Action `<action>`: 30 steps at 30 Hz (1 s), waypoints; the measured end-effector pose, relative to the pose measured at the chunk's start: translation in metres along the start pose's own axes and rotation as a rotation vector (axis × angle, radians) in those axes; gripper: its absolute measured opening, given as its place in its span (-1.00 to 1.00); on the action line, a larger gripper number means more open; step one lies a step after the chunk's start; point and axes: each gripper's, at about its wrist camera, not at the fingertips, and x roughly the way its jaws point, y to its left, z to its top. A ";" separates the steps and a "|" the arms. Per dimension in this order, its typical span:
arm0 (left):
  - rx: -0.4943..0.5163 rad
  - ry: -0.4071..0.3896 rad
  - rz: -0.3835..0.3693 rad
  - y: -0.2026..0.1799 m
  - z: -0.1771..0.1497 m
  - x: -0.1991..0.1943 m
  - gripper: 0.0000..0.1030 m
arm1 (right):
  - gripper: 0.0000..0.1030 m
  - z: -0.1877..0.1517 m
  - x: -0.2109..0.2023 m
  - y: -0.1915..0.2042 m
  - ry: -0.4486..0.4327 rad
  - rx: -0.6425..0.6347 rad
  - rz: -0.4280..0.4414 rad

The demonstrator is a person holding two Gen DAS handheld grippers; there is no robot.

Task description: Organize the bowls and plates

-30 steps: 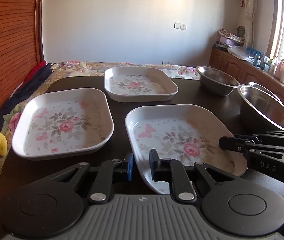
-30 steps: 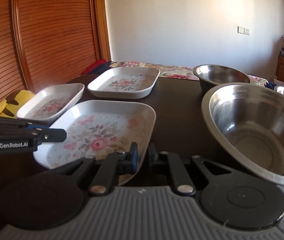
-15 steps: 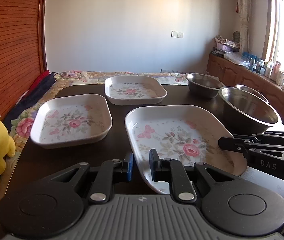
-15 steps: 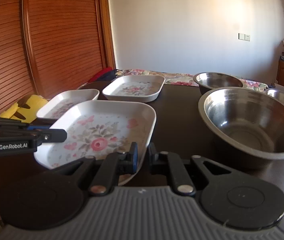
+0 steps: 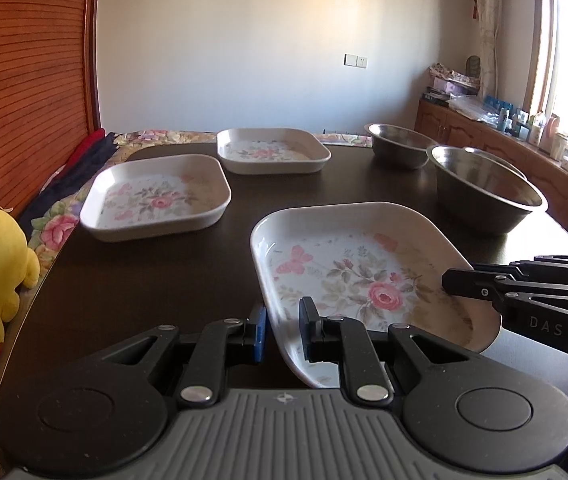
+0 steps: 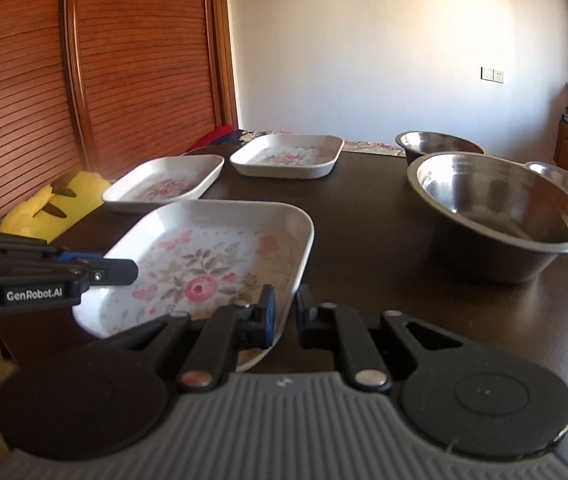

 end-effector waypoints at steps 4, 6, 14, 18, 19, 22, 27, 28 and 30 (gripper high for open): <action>0.009 0.002 0.002 -0.002 -0.006 -0.004 -0.64 | -0.76 -0.005 -0.003 0.001 0.006 0.011 0.001; 0.012 0.002 0.003 -0.003 -0.007 -0.005 -0.64 | -0.76 -0.007 -0.004 0.000 0.008 0.018 0.001; 0.011 0.014 0.007 -0.005 -0.013 -0.003 -0.64 | -0.76 -0.012 -0.007 0.001 0.019 0.027 -0.004; 0.015 0.014 0.009 -0.006 -0.014 -0.003 -0.64 | -0.76 -0.013 -0.005 0.000 0.019 0.035 -0.003; 0.016 0.012 0.010 -0.006 -0.015 -0.002 -0.64 | -0.76 -0.013 -0.005 -0.001 0.017 0.036 -0.003; 0.016 0.011 0.013 -0.006 -0.016 -0.003 -0.64 | -0.75 -0.013 -0.005 0.000 0.014 0.035 -0.005; 0.014 0.008 0.016 -0.007 -0.015 -0.002 -0.64 | -0.75 -0.014 -0.006 0.000 0.012 0.036 -0.005; 0.014 0.007 0.017 -0.007 -0.016 -0.002 -0.64 | -0.75 -0.014 -0.006 0.000 0.012 0.038 -0.005; 0.012 0.005 0.013 -0.007 -0.015 -0.002 -0.62 | -0.73 -0.014 -0.006 -0.001 0.009 0.047 0.000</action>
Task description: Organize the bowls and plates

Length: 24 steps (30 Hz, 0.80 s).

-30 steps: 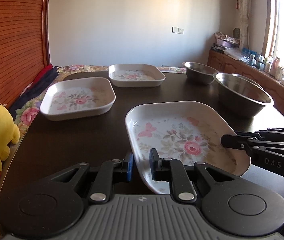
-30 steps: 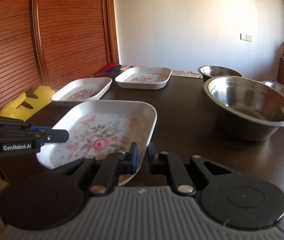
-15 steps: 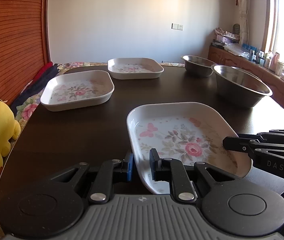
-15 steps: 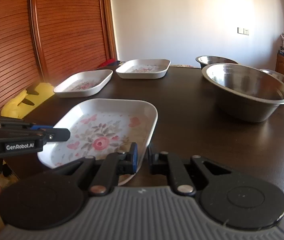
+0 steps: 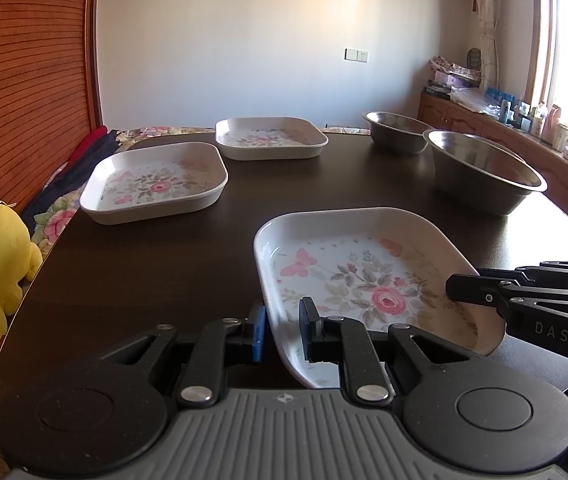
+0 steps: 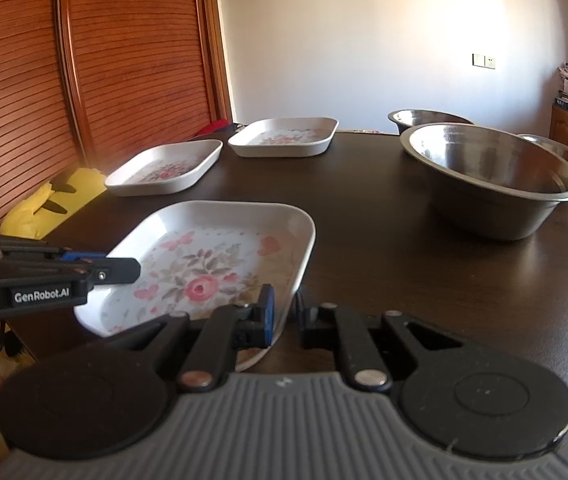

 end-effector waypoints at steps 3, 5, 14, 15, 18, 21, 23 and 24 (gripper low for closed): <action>-0.001 0.000 -0.001 0.000 0.002 0.000 -0.46 | -0.72 0.001 -0.001 -0.003 -0.007 0.011 0.005; -0.002 -0.007 0.001 0.000 0.004 -0.001 -0.30 | -0.58 0.004 -0.004 -0.005 -0.016 0.017 0.001; 0.000 -0.060 0.002 0.010 0.029 -0.011 0.07 | -0.25 0.037 -0.015 -0.008 -0.091 -0.012 0.027; -0.001 -0.064 0.004 0.012 0.033 -0.010 0.08 | -0.25 0.041 -0.014 -0.006 -0.095 -0.022 0.034; -0.005 -0.073 0.014 0.021 0.044 -0.007 0.17 | -0.25 0.054 -0.007 0.000 -0.098 -0.047 0.058; -0.011 -0.075 0.027 0.031 0.055 0.000 0.18 | -0.25 0.066 0.004 0.008 -0.086 -0.073 0.086; -0.012 -0.073 0.037 0.038 0.061 0.005 0.20 | -0.25 0.075 0.013 0.013 -0.076 -0.082 0.105; -0.015 -0.073 0.045 0.043 0.065 0.008 0.23 | -0.25 0.078 0.017 0.014 -0.070 -0.082 0.117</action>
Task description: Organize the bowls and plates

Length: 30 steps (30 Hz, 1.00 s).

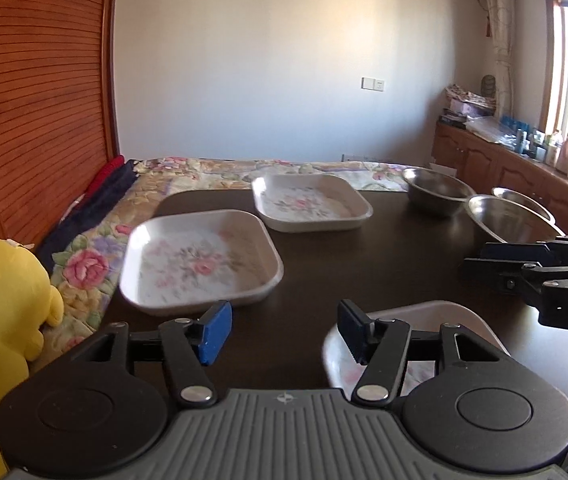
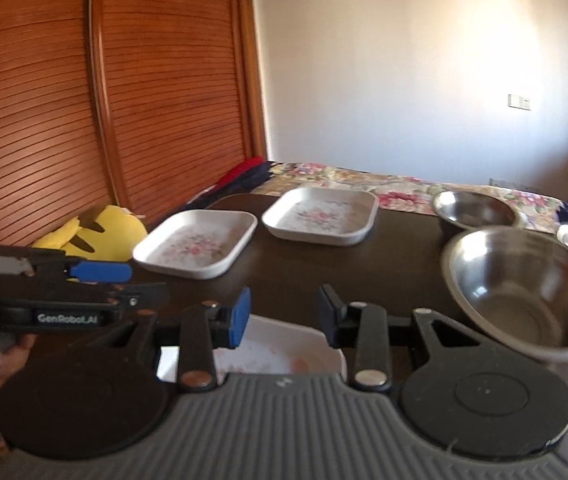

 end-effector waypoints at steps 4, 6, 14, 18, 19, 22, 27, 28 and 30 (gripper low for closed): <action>-0.012 0.005 0.030 0.019 0.010 0.013 0.26 | -0.25 0.018 0.023 0.005 0.018 0.000 0.039; -0.020 0.007 0.044 0.030 0.015 0.021 0.26 | -0.25 0.026 0.036 0.009 0.026 -0.012 0.053; -0.046 0.028 0.099 0.072 0.027 0.050 0.25 | -0.25 0.044 0.085 0.022 0.083 -0.022 0.108; -0.051 0.040 0.113 0.088 0.029 0.062 0.21 | -0.25 0.046 0.108 0.026 0.126 -0.007 0.129; -0.054 0.043 0.114 0.091 0.030 0.064 0.19 | -0.25 0.047 0.113 0.027 0.135 -0.003 0.133; -0.064 0.052 0.113 0.101 0.031 0.072 0.11 | -0.25 0.048 0.127 0.029 0.159 0.003 0.139; -0.079 0.068 0.104 0.112 0.029 0.084 -0.03 | -0.26 0.049 0.145 0.030 0.192 0.006 0.125; -0.078 0.071 0.103 0.113 0.029 0.086 -0.05 | -0.26 0.049 0.147 0.029 0.198 0.007 0.123; -0.076 0.075 0.101 0.114 0.028 0.089 -0.11 | -0.26 0.048 0.152 0.028 0.210 0.013 0.121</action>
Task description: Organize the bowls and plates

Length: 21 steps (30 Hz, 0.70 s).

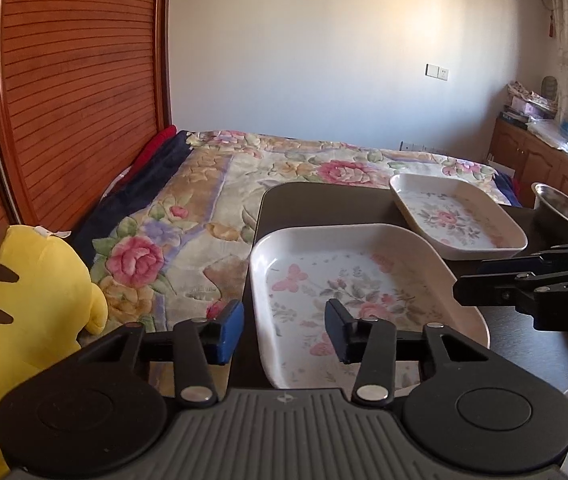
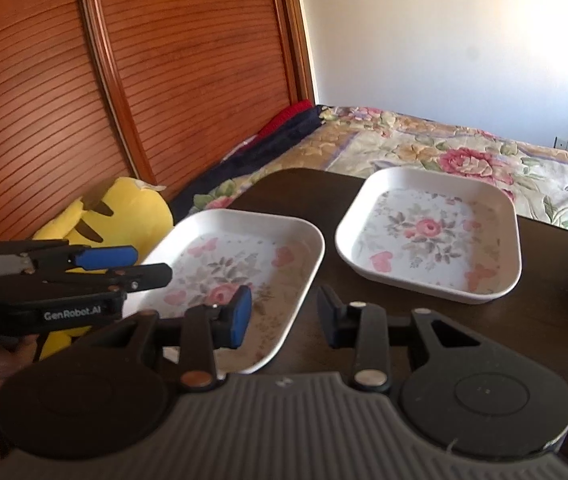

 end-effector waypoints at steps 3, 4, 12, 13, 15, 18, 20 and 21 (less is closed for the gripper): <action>-0.001 0.005 -0.002 0.002 -0.001 0.003 -0.17 | -0.29 -0.001 0.006 0.000 0.018 0.001 -0.004; -0.001 0.005 -0.003 0.002 -0.001 0.004 -0.18 | -0.30 0.000 0.008 -0.001 0.023 0.001 -0.003; 0.002 0.009 -0.010 0.005 -0.003 0.008 -0.34 | -0.42 0.001 0.019 -0.001 0.051 -0.001 -0.006; 0.001 0.011 -0.012 0.005 -0.004 0.009 -0.37 | -0.43 0.001 0.021 -0.001 0.054 0.001 -0.006; 0.002 0.014 -0.012 0.004 -0.004 0.010 -0.43 | -0.45 0.000 0.022 -0.002 0.059 0.002 -0.006; 0.003 0.015 -0.012 0.004 -0.005 0.010 -0.45 | -0.46 0.000 0.024 -0.002 0.062 0.003 -0.003; 0.007 0.017 -0.011 0.004 -0.005 0.010 -0.45 | -0.46 0.000 0.024 -0.001 0.063 0.004 0.000; 0.010 0.018 -0.009 0.004 -0.005 0.010 -0.45 | -0.46 0.000 0.025 -0.001 0.064 0.003 0.002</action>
